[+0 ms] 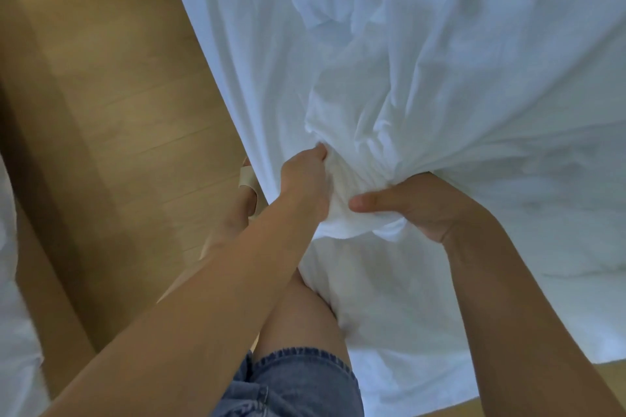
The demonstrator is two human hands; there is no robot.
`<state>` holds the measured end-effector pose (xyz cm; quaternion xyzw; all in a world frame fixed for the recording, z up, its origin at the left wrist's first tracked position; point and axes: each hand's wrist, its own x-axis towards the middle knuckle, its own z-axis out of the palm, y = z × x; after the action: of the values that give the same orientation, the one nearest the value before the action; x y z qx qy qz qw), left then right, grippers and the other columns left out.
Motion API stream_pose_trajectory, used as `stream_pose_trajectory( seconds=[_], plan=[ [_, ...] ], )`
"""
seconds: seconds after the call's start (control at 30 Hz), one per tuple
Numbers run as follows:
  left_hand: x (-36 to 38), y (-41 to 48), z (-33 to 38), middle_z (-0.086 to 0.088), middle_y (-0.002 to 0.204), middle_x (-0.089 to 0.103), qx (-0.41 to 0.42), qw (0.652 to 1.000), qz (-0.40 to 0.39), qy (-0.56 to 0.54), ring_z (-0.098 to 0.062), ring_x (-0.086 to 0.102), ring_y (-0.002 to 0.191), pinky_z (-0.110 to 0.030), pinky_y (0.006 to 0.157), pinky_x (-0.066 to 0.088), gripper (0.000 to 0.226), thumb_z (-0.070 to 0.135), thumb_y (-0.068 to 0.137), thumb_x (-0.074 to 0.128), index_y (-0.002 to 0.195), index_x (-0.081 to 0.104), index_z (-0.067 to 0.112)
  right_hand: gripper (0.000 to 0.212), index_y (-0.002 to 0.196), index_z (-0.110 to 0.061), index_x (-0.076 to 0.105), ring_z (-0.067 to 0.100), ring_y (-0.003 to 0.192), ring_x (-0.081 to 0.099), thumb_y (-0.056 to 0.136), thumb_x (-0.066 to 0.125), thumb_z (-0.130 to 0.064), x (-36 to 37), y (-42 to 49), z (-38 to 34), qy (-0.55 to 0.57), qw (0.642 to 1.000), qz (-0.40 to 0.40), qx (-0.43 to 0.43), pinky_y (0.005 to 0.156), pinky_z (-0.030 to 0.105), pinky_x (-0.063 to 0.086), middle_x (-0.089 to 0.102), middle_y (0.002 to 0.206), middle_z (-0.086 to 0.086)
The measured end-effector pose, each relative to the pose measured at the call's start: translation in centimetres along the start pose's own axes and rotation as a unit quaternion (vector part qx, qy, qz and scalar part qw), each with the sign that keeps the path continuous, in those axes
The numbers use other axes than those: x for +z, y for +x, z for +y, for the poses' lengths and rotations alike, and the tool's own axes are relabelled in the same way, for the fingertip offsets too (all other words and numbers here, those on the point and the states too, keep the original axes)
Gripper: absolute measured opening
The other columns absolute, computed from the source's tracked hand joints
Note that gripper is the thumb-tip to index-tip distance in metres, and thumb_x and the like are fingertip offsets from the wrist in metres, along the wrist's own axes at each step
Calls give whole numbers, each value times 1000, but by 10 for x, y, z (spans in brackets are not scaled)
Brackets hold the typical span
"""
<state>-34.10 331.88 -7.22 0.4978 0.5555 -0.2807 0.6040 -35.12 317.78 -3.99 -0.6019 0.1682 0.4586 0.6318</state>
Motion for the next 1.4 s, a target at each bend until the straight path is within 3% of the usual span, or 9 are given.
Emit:
stream_pose_trajectory(
  seconds=[0.2,0.47,0.63,0.83,1.03,1.13,1.23,1.33,1.4],
  plan=[
    [-1,8,8,-8,101,69,-22,999,-26,-43,-27,65,91,-37,82,54,25,24,90,60,101,64,2,7,79,-19,68,6,74,68,74,70,-23,17,5,12,134,986,56,-87,64,17,51,70,73,-8],
    [-9,11,21,4,69,45,108,989,-28,99,-9,42,59,-17,53,40,28,27,96,50,69,46,21,11,96,-31,63,5,100,63,88,64,-22,20,20,10,69,981,168,-70,93,26,46,68,99,-15],
    [-29,-20,5,4,112,55,340,862,50,372,-13,53,101,-26,84,44,53,50,86,57,128,52,18,15,80,-27,57,10,78,58,89,57,-15,37,34,13,-13,946,316,-73,70,21,45,58,70,-14],
    [-1,-36,18,8,86,65,200,831,-178,488,-7,62,81,-20,65,45,53,59,62,77,92,62,17,30,92,-23,45,0,71,44,82,63,-1,79,27,24,-23,890,446,-97,67,6,43,41,81,-13],
    [32,-29,30,-8,87,67,299,825,-95,469,-24,64,84,-35,75,52,29,25,79,68,98,62,4,26,98,0,59,26,89,57,79,58,-17,96,20,28,-273,850,426,-147,94,32,34,55,82,1],
    [34,-33,39,-6,65,67,337,844,-83,409,-19,64,61,-30,60,51,13,13,79,61,70,68,11,55,132,-6,46,18,115,49,79,61,-9,95,15,32,-157,880,410,-180,109,33,29,56,123,1],
    [31,-36,40,-1,70,64,358,851,-122,365,-13,62,64,-24,62,50,9,14,85,62,77,66,13,46,112,-29,60,-10,105,53,77,56,-1,79,6,31,166,897,337,-231,95,12,39,59,111,-25],
    [20,-38,49,13,74,64,419,781,-149,439,7,62,66,-11,64,50,12,21,82,71,78,62,28,23,79,-25,64,5,77,59,69,52,-8,65,7,44,386,801,422,-177,72,19,47,65,83,-7],
    [15,-38,63,13,80,65,432,715,-143,531,9,62,74,-8,64,49,15,20,78,74,84,64,28,22,79,-23,56,8,80,53,72,53,-3,60,9,63,263,793,529,-151,71,22,43,55,95,4]
  ],
)
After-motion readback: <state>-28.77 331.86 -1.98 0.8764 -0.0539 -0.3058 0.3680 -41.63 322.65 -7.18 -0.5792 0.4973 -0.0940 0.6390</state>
